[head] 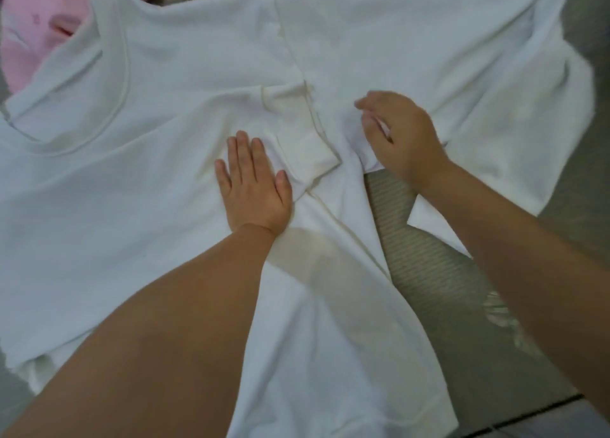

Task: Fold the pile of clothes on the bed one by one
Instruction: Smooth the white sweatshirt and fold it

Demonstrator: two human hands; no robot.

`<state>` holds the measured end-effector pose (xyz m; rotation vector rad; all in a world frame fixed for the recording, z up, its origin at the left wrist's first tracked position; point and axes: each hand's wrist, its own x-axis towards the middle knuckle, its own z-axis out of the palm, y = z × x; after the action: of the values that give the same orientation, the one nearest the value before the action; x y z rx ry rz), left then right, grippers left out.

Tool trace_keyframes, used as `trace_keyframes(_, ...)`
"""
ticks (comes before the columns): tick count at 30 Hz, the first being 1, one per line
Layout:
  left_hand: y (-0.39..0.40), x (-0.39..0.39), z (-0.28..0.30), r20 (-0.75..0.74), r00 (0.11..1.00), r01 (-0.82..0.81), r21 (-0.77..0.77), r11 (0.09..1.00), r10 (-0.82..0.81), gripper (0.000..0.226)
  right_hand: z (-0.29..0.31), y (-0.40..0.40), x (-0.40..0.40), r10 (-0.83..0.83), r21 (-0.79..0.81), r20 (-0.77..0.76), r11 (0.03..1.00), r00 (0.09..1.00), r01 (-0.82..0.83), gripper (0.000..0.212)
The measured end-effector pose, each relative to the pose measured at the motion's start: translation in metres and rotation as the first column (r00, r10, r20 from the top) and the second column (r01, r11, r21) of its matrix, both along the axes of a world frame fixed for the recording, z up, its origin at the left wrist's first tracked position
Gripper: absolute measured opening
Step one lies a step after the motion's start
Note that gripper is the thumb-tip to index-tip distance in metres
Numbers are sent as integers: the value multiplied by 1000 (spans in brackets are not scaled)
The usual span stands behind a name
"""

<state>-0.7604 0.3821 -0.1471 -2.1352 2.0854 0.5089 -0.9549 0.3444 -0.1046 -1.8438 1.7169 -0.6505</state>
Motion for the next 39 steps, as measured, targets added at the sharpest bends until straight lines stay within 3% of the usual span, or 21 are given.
trace_keyframes(2,1,0,0,6,1000,1,-3,1000,-1,68,13,45,-32,123,-104,-251,983,960,-154,23)
trace_keyframes(4,1,0,-1,-1,1000,1,-10,1000,-1,63,21,89,-57,203,-1,-470,973,859,-230,41)
trace_keyframes(6,1,-1,0,-11,1000,-1,-23,1000,0,62,22,125,-71,235,202,-585,969,777,-141,73)
trace_keyframes(7,1,-1,0,-16,1000,-4,-32,999,3,61,22,136,-72,248,270,-615,958,748,-95,79)
trace_keyframes(9,3,-1,-1,-33,999,-11,-55,998,9,61,17,148,-77,205,231,-674,971,710,-62,65)
trace_keyframes(13,1,8,8,-165,986,6,-30,1000,-11,66,30,128,-74,-33,107,-549,988,835,109,20)
trace_keyframes(15,11,21,19,-299,953,43,-3,999,-42,63,45,121,-67,-180,114,-506,955,844,272,12)
trace_keyframes(19,65,74,43,-294,956,2,-33,999,-12,56,92,101,-24,-323,-35,-353,943,878,332,36)
trace_keyframes(22,112,127,55,-240,971,-19,-15,1000,15,53,132,78,43,-321,-161,-232,944,918,289,31)
trace_keyframes(27,186,223,95,-254,950,-194,-31,980,181,50,166,69,209,-78,-159,-135,986,988,56,28)
trace_keyframes(31,245,310,115,-204,925,-336,-40,941,321,52,156,94,358,128,-3,-31,992,991,-128,28)
trace_keyframes(32,260,331,116,-172,916,-370,-19,929,362,51,145,105,390,207,86,-16,975,978,-205,30)
trace_keyframes(35,301,381,110,-126,878,-461,32,887,461,52,111,150,448,377,429,77,823,923,-372,67)
trace_keyframes(37,319,398,104,-142,860,-485,75,871,491,52,86,178,451,462,523,110,726,880,-446,57)
trace_keyframes(39,329,405,97,-181,851,-479,116,870,493,51,65,197,436,553,551,43,681,832,-482,44)
